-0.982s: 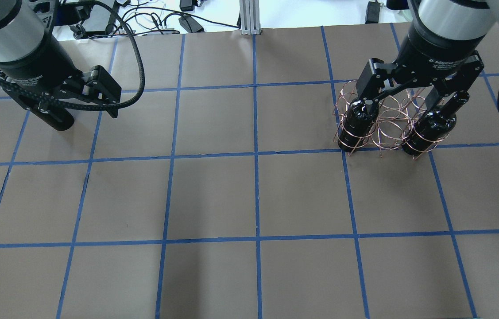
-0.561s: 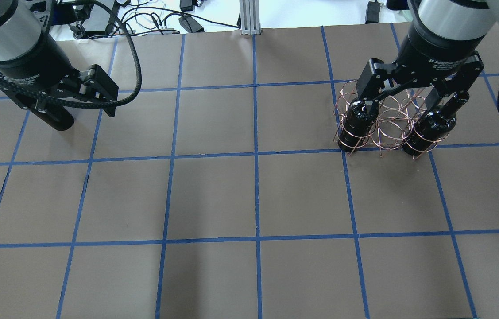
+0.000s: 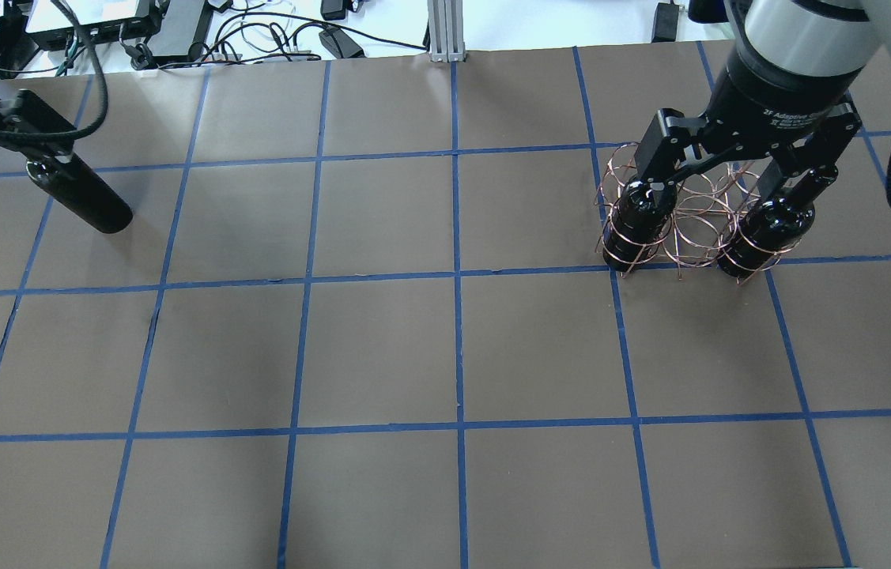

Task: Place wine into wine basket
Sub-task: 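Move the left gripper down over the standing dark wine bottle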

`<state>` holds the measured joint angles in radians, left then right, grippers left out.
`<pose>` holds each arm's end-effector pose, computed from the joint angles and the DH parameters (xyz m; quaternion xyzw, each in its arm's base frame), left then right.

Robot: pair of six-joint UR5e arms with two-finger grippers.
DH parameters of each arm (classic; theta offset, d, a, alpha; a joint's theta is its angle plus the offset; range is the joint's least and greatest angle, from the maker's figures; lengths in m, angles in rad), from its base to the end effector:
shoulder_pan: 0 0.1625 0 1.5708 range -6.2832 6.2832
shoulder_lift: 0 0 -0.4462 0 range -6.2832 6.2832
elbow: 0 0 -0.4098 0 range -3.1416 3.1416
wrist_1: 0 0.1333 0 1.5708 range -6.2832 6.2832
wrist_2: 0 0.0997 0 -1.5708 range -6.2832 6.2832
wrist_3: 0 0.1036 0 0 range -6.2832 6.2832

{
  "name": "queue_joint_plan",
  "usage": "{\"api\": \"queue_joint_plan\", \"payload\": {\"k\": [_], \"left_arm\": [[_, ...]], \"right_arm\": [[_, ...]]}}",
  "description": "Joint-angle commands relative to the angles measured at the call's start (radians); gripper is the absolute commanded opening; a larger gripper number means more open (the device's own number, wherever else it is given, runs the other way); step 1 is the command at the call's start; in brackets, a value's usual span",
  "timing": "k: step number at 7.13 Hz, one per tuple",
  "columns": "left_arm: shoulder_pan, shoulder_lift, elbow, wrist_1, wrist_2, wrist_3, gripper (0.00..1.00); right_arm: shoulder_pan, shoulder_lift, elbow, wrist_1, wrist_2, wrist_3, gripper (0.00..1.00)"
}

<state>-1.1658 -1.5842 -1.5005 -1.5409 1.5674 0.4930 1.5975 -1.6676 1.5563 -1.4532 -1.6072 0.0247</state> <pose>0.0834 -0.5337 0.5374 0.0440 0.9981 -0.0398 0.0173 0.1419 -0.4596 0.5480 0.0011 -0.9998 -0.0027 0.0183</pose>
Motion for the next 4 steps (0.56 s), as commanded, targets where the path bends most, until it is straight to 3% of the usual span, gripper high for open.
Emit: {"api": "queue_joint_plan", "payload": {"k": [1, 4], "left_arm": [[0.072, -0.109, 0.058, 0.042, 0.000, 0.081, 1.00], [0.118, -0.255, 0.159, 0.081, -0.007, 0.127, 1.00]], "right_arm": [[-0.001, -0.001, 0.001, -0.001, 0.000, 0.000, 1.00], [0.001, -0.001, 0.001, -0.003, 0.000, 0.000, 1.00]]}}
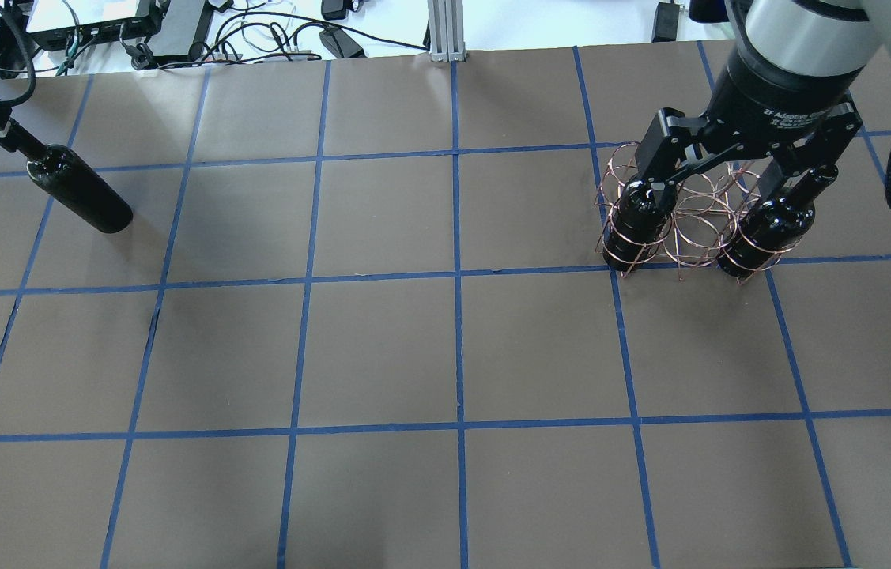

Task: Place wine into wine basket
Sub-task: 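Move the left gripper down over the standing dark wine bottle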

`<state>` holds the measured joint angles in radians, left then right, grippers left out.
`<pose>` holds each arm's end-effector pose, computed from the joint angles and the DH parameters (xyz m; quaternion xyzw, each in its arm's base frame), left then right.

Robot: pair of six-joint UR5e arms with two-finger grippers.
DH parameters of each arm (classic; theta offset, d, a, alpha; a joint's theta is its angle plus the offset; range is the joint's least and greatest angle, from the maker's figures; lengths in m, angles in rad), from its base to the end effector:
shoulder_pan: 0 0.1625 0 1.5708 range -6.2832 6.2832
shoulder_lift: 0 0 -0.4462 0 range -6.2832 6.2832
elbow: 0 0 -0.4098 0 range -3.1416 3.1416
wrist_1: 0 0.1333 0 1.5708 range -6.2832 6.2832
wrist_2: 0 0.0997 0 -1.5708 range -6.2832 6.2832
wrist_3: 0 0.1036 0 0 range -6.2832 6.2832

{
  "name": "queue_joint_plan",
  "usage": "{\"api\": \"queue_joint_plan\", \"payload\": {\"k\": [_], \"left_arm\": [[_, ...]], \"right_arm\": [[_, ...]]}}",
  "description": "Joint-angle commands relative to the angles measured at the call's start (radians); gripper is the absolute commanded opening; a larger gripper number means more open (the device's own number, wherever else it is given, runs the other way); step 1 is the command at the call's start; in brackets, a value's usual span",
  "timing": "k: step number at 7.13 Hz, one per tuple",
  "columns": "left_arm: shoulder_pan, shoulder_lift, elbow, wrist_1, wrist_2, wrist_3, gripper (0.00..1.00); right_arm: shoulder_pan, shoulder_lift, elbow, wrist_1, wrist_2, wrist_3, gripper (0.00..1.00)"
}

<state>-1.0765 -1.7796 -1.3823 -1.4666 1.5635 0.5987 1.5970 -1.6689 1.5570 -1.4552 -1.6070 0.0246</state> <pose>0.1715 -0.6008 0.4958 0.0523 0.9977 -0.0377 0.0187 0.1416 -0.4593 0.5484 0.0008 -0.9998 -0.0014 0.0181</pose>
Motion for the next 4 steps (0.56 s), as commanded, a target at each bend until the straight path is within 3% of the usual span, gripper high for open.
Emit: {"api": "queue_joint_plan", "payload": {"k": [1, 4], "left_arm": [[0.039, -0.096, 0.072, 0.018, -0.005, 0.023, 1.00], [0.040, -0.194, 0.088, 0.133, -0.025, 0.015, 1.00]], "right_arm": [[0.001, 0.000, 0.000, -0.001, 0.001, 0.000, 1.00], [0.001, 0.000, 0.002, 0.001, -0.001, 0.000, 1.00]]}}
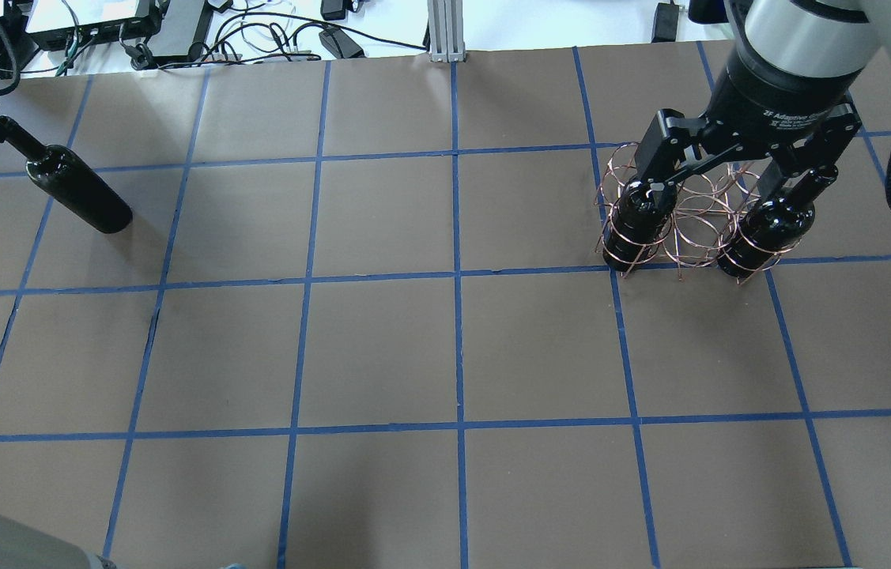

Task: Place wine into wine basket
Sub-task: 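Close the left gripper around the dark bottle's neck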

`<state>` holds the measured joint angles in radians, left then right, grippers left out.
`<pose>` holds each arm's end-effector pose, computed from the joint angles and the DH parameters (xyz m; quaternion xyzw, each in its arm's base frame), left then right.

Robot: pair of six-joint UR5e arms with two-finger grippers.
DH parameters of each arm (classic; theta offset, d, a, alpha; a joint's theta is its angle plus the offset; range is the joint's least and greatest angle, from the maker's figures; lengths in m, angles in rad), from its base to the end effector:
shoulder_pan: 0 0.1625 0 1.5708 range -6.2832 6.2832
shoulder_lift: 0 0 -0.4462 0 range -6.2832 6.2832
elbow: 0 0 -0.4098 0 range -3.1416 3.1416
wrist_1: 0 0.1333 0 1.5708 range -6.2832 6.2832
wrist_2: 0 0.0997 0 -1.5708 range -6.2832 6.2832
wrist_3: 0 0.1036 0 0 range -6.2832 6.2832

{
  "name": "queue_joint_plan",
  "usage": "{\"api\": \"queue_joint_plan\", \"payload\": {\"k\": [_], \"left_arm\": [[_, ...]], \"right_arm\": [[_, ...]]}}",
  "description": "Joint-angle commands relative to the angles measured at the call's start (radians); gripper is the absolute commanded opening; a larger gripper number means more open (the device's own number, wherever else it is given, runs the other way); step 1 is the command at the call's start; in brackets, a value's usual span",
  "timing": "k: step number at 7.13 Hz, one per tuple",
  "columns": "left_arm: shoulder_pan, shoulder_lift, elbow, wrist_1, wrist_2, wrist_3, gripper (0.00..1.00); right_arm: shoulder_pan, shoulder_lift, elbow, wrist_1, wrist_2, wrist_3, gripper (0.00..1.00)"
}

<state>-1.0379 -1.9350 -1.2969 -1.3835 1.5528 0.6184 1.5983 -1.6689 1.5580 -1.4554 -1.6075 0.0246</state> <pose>0.2272 -0.6512 0.4490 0.0431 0.9979 -0.0456 0.0188 0.1422 -0.4591 0.5479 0.0015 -0.9998 -0.0018 0.0184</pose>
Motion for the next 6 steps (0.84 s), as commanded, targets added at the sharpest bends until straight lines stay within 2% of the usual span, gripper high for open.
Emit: {"api": "queue_joint_plan", "payload": {"k": [1, 3, 4, 5, 6], "left_arm": [[0.001, -0.068, 0.004, 0.076, -0.043, -0.006, 1.00], [0.001, -0.103, 0.001, 0.106, -0.045, -0.019, 1.00], [0.001, -0.114, 0.001, 0.106, -0.045, -0.017, 0.94], [-0.002, -0.114, 0.001, 0.104, -0.045, -0.019, 0.83], [-0.005, -0.114, -0.001, 0.097, -0.043, -0.019, 0.83]], "right_arm": [[0.000, 0.000, 0.001, 0.001, 0.000, 0.000, 1.00], [0.000, 0.000, 0.008, 0.000, 0.000, 0.000, 1.00], [0.002, -0.003, 0.008, 0.001, 0.000, 0.000, 1.00], [0.002, -0.003, 0.011, 0.000, 0.000, 0.000, 1.00], [0.000, -0.005, 0.011, 0.001, 0.000, 0.000, 1.00]]}}
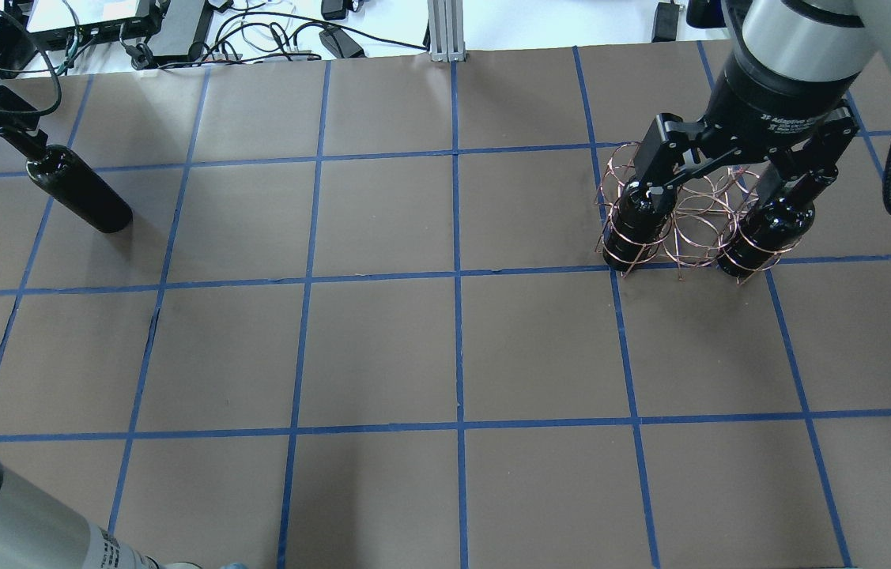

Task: Place wine into wine basket
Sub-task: 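Close the left gripper around the dark bottle's neck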

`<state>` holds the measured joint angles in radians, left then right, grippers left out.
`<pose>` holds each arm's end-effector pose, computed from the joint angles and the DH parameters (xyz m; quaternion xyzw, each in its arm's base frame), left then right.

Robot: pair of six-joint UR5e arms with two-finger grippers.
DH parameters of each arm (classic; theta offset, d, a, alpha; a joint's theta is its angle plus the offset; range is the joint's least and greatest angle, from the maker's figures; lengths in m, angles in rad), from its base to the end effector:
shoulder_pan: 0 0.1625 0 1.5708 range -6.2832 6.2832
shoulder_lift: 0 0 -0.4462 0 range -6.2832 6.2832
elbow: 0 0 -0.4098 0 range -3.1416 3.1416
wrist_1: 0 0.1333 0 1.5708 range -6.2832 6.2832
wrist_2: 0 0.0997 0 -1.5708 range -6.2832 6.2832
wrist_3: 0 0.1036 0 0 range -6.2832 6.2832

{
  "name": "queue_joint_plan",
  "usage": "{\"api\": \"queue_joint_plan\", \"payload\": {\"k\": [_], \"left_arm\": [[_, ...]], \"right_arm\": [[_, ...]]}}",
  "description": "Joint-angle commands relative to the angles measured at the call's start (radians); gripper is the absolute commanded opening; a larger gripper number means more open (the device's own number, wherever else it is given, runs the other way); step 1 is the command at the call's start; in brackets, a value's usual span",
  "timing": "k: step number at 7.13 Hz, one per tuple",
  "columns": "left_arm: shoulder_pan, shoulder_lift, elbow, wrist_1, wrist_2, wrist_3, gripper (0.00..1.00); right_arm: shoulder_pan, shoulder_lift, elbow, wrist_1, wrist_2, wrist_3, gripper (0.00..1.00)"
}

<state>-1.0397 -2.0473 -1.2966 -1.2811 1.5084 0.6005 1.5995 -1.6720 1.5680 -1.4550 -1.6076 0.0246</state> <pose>0.2413 -0.6868 0.3824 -0.0360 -0.9979 0.0536 0.0029 0.1427 -0.4571 0.5443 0.0022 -0.9998 -0.0054 0.0186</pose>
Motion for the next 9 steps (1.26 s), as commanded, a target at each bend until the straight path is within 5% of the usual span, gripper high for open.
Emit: {"api": "queue_joint_plan", "payload": {"k": [1, 2, 4, 5, 6, 9], "left_arm": [[-0.005, -0.002, -0.001, -0.012, 0.001, -0.001, 0.74], [-0.005, -0.002, -0.003, -0.014, 0.001, -0.001, 0.68], [-0.005, -0.002, 0.000, -0.009, 0.003, 0.002, 0.38], [-0.005, -0.002, 0.000, -0.003, 0.000, 0.002, 0.08], [-0.005, -0.002, 0.000, -0.003, 0.000, 0.002, 0.00], [-0.026, 0.030, -0.001, -0.043, 0.007, 0.001, 0.00]], "right_arm": [[-0.001, -0.002, 0.001, -0.001, 0.002, 0.000, 1.00], [-0.001, -0.002, 0.001, 0.001, 0.000, 0.000, 1.00], [0.000, -0.002, 0.001, 0.001, 0.000, 0.000, 1.00], [-0.001, -0.002, 0.001, 0.001, 0.000, 0.000, 1.00], [0.000, -0.002, 0.001, 0.002, 0.000, 0.000, 1.00], [0.000, -0.002, 0.001, 0.002, 0.000, 0.000, 1.00]]}}
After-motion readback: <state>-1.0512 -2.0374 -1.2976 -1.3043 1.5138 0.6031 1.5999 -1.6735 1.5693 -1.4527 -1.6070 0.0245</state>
